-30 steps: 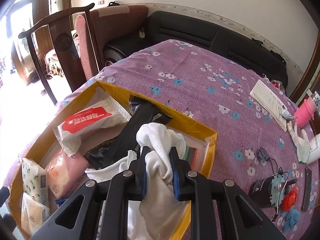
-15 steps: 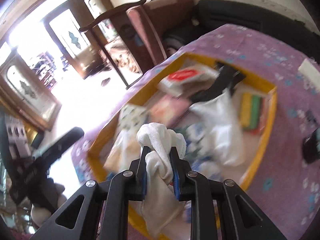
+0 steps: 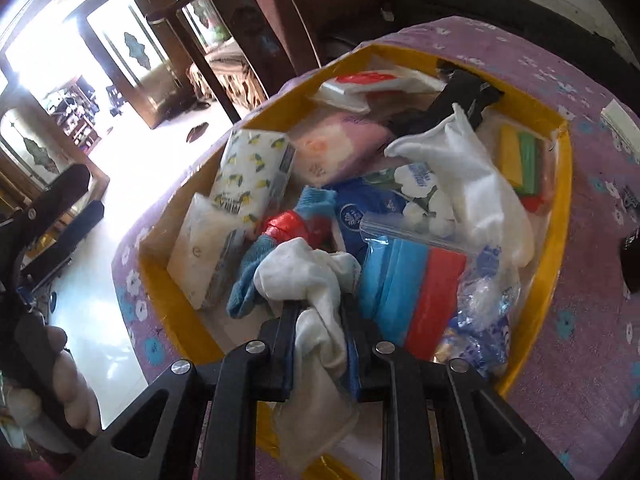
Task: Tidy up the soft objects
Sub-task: 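Lower the white cloth into the yellow tray and open the right tool, then move both open tools back over the table and grasp the red bag with right tool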
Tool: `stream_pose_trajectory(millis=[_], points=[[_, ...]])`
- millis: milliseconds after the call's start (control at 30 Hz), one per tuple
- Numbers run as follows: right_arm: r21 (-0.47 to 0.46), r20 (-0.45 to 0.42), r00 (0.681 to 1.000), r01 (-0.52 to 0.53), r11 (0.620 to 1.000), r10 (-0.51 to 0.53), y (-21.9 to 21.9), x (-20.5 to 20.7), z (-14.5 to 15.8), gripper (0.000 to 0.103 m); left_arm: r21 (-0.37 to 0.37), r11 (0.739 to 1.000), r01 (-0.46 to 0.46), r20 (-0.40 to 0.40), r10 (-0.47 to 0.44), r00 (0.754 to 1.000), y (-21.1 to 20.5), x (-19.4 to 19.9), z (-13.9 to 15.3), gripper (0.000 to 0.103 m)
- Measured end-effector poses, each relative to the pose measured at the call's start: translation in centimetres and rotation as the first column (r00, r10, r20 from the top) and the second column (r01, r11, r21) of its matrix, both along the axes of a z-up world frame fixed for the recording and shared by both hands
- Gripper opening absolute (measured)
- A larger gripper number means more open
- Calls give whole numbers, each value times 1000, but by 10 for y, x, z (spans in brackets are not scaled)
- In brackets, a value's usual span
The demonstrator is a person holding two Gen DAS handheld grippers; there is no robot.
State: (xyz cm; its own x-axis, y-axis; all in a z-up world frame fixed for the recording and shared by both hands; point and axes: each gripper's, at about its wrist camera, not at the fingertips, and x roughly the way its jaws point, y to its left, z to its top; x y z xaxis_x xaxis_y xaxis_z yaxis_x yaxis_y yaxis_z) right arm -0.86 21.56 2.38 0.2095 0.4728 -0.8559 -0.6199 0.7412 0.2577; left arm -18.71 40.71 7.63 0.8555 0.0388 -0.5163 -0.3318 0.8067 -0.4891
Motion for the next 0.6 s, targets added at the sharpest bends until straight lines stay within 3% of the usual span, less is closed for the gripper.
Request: stream_pose_trajectory(millis=[67,133,200,400,500,600], points=[[49,-15,1000,-10,999,11,-6,-5,8,46,13,1000,4,-2,-4,1000,-4,1,3,86],[90,27,1000,-11,996,8,-11,-19,23,65,27,1000,5,-4,-5,1000,-8,0,6,87],[119,94,995,5,993,-17,-25,-26,39,73,52,999,7,-14,-6,1000,-15,1,10,91],[122,192,974,102,987,-124,-86,-29,62,76,199,979,52,-46,-44,998,-61,11,24,92],[113,190,959,192,975,-211,-134,-28,55,78,267,956,119,-42,-112,993,-97,17,31,101],[117,153,939,292,949,-308,-185,-20,42,78,295,932,212,-59,-203,977,-137,29,34,102]])
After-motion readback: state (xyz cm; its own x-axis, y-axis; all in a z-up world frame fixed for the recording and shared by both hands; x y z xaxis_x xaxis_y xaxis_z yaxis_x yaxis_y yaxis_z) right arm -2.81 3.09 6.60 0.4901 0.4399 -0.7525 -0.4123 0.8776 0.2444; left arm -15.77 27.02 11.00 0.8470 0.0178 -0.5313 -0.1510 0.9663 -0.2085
